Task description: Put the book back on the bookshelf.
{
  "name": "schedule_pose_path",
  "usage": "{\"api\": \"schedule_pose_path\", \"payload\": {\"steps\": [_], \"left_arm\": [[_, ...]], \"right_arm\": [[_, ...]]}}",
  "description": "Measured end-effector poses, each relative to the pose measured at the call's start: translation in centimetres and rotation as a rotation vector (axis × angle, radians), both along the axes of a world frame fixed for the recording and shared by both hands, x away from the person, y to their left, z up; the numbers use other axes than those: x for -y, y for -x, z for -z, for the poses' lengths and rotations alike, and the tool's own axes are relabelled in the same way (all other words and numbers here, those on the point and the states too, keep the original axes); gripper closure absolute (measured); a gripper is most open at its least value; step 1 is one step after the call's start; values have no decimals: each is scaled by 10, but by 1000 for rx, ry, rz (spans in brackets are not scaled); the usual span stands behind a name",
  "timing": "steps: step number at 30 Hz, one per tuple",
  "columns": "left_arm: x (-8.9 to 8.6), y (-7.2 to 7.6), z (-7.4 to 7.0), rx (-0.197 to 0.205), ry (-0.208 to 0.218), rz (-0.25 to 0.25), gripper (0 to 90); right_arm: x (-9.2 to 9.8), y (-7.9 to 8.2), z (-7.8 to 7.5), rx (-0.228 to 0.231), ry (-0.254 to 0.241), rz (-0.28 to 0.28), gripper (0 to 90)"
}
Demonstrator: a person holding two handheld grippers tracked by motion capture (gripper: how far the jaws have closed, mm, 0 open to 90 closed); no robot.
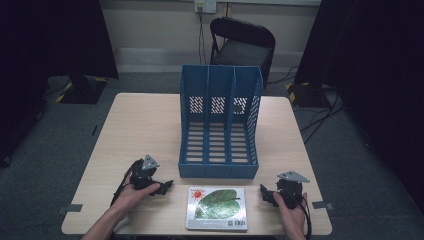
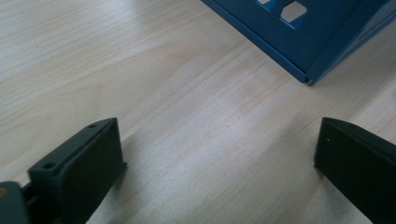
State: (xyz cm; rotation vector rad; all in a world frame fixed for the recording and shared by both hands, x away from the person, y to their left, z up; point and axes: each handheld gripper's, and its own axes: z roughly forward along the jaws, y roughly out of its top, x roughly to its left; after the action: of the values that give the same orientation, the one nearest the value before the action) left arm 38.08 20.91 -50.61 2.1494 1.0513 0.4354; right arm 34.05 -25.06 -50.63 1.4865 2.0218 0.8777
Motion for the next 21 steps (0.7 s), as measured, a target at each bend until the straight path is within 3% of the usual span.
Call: {"api": "schedule_pose_path", "payload": {"steps": [8,10,16,17,18,21], "left_arm": [[1,1,-5,-17,-14,-17,83],[0,2,-7,-20,-9,-19,183],[-3,3,-10,-42,15,-27,231],[-4,4,-11,-37,26,-25,250],[-4,5,-13,-32,41,-26,257],[-2,11,-21,-9,58,-20,278]], "right_arm": [[1,-1,0,1,1,14,97],[0,0,0,0,0,29,97],[0,2,0,-4,-5,54,105],[0,2,-1,-9,-14,63,115],[2,2,-3,-13,-77,68,141],[1,3,-6,-14,-95,62,165]]}}
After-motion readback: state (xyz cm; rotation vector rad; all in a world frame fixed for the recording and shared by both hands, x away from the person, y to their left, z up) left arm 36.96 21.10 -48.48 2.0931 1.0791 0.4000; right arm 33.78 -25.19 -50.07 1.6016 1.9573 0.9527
